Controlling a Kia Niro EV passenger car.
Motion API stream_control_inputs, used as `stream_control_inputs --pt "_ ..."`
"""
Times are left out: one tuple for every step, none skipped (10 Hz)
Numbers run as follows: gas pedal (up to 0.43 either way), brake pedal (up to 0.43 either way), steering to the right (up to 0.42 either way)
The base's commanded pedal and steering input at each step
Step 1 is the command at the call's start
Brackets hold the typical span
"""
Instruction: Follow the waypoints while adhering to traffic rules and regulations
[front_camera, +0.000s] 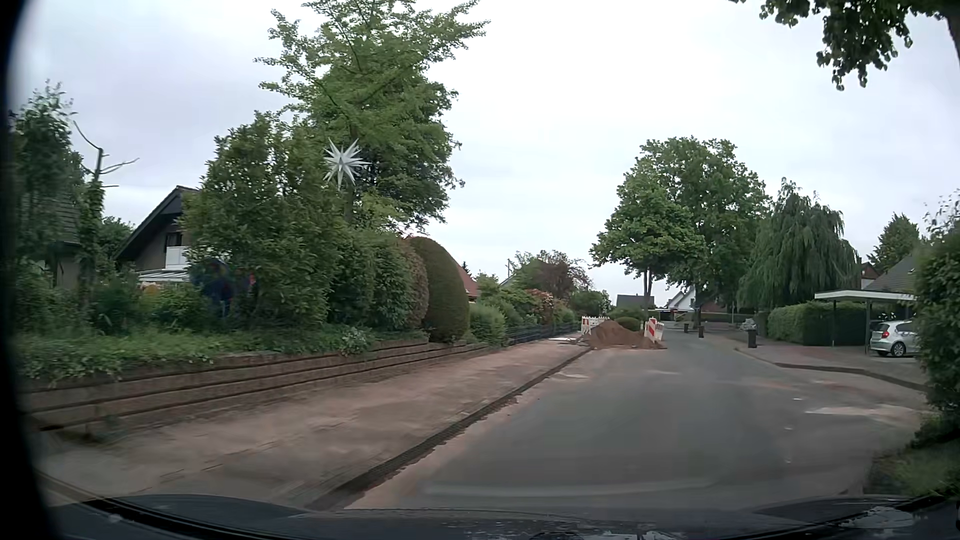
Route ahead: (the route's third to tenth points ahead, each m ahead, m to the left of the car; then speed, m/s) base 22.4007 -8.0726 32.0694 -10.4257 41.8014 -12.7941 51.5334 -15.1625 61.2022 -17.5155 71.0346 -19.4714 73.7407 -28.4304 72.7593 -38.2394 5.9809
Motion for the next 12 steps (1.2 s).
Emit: stream_control_inputs --pt "0.059 0.0 0.13" --pt "0.059 0.0 0.137" --pt "0.059 0.0 0.144" --pt "0.067 0.0 0.153" --pt "0.067 0.0 0.157" --pt "0.067 0.0 0.16" --pt "0.067 0.0 0.165" --pt "0.067 0.0 0.17" --pt "0.067 0.0 0.174" --pt "0.067 0.0 0.174" --pt "0.079 0.0 0.174" --pt "0.079 0.0 0.172"
